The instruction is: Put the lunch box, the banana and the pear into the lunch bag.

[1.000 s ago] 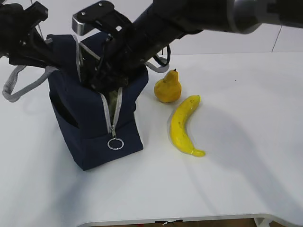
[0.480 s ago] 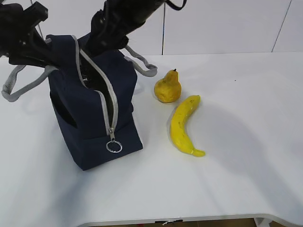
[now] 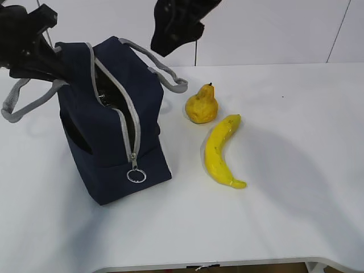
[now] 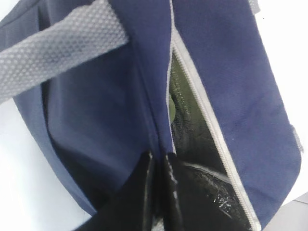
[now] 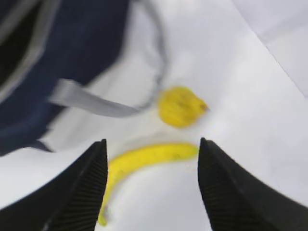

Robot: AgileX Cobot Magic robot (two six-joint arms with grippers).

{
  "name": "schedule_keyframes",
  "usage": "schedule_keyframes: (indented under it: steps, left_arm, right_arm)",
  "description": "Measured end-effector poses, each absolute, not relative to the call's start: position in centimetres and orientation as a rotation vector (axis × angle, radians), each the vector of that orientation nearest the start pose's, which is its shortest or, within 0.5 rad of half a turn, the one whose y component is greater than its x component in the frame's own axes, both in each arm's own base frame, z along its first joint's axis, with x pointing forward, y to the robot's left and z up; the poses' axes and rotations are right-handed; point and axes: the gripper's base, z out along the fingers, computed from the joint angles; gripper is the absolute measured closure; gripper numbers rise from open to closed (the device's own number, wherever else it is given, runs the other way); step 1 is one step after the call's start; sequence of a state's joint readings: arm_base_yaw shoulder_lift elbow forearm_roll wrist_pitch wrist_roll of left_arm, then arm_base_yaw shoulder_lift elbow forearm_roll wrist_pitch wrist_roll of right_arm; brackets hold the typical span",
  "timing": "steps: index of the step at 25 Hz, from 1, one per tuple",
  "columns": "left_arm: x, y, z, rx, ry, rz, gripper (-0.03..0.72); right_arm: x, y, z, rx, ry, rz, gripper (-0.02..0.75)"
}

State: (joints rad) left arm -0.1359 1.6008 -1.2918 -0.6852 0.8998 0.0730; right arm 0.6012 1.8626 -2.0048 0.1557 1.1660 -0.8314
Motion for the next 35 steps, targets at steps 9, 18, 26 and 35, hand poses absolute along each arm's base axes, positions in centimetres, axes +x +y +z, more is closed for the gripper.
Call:
schedule_keyframes:
  steps: [9,18,26,35]
  left_arm:
    - [33.0,-9.1,30.4,-0.134,2.595,-0.864,0.701]
    - [33.0,-9.1,30.4,-0.129,2.596,-0.864,0.701]
    - [33.0,-9.1,30.4,-0.123,2.597,-0.863,0.701]
    - [33.0,-9.1,30.4,-0.120,2.597,-0.863,0.701]
  right_arm:
    - [34.4,20.4,39.6,-0.856,2.348,-0.195,0.251]
    - [34.7,17.8,40.0,-0.582,2.468,0.004,0.251]
    - [32.2,16.6,36.5,-0.551,2.511,0.045,0.251]
    - [29.4,15.7,31.9,-0.452,2.441,0.193,0.251]
